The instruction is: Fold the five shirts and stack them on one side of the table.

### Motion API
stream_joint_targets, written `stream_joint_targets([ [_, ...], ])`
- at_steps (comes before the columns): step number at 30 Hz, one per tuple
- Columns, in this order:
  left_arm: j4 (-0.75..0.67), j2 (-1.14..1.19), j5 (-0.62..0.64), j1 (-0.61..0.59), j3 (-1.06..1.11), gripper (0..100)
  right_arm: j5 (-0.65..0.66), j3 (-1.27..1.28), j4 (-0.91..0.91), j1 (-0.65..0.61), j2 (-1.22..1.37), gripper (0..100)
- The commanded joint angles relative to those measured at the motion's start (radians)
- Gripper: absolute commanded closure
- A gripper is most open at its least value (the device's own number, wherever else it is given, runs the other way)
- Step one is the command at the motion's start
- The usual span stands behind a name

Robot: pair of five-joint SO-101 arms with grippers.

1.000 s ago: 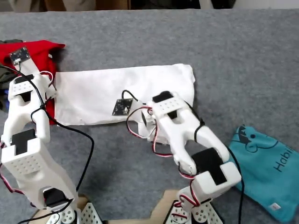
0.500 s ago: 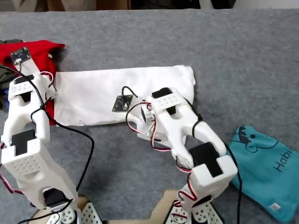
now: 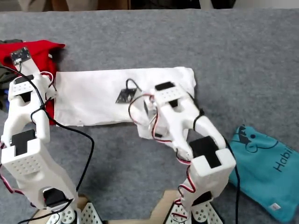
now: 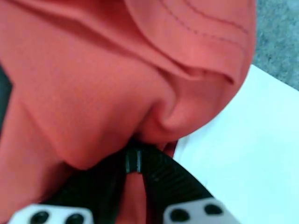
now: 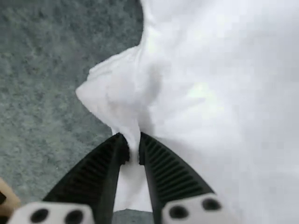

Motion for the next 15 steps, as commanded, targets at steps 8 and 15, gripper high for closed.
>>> stream_joint_targets([
  [8, -0.014, -0.036, -0.009, 0.012, 0.0, 98, -0.011, -0.628, 0.209, 0.084, 0.295, 99.5],
  [15, -0.014, -0.036, -0.011, 0.014, 0.0, 98, 0.051, -1.282, 0.445, 0.084, 0.644, 99.5],
])
